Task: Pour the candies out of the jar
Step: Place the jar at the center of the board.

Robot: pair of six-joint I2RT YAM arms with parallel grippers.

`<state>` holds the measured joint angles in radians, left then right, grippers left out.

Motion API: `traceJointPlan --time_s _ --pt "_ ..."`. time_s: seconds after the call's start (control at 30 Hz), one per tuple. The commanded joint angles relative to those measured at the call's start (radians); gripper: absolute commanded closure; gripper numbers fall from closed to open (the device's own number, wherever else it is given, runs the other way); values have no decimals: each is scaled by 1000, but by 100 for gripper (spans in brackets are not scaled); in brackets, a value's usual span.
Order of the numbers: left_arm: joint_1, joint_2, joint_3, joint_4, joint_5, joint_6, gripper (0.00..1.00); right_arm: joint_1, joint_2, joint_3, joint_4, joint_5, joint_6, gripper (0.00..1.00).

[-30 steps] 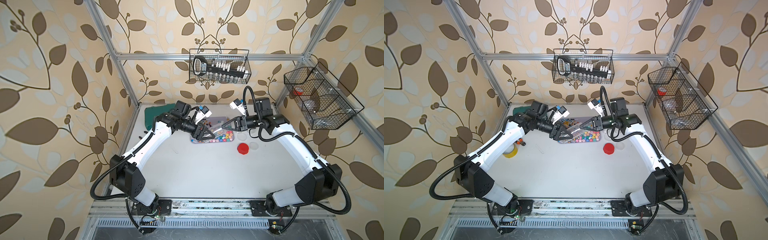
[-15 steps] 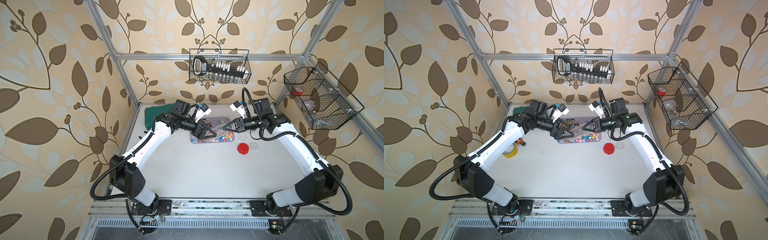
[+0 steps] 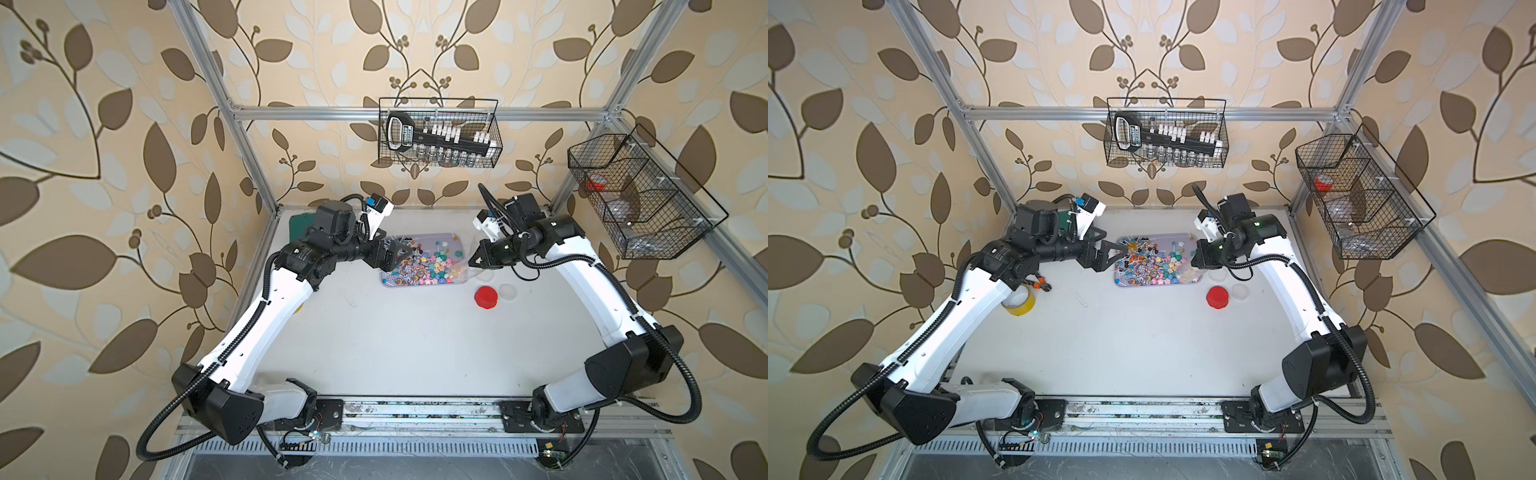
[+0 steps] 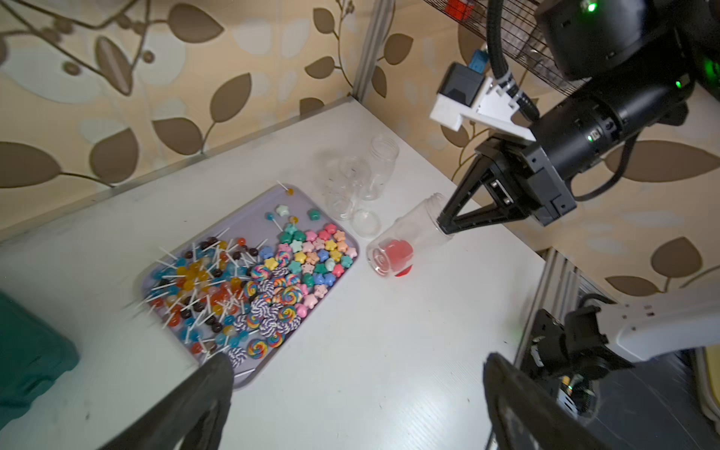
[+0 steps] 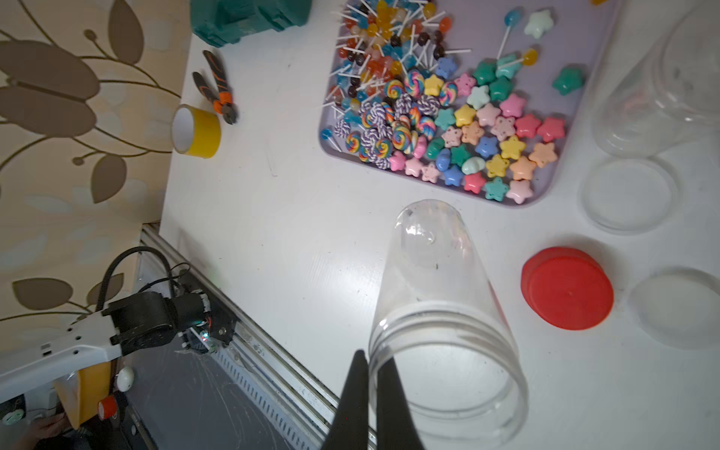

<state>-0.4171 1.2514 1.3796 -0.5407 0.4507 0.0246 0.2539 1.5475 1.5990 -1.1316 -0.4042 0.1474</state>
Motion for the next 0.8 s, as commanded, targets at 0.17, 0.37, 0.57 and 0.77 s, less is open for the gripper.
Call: traceJointPlan --time_s 0.17,0.37,0.57,0.77 --pt "6 -200 -177 75 -457 -58 1 63 95 14 -117 154 -32 100" --pt "6 -290 -297 114 -618 -127 1 97 134 -29 -74 171 -7 100" --pt "6 -299 -335 83 -647 -99 1 141 189 -61 -41 202 22 100" --pt "6 -318 -369 75 -638 -75 1 188 228 -91 6 237 62 100"
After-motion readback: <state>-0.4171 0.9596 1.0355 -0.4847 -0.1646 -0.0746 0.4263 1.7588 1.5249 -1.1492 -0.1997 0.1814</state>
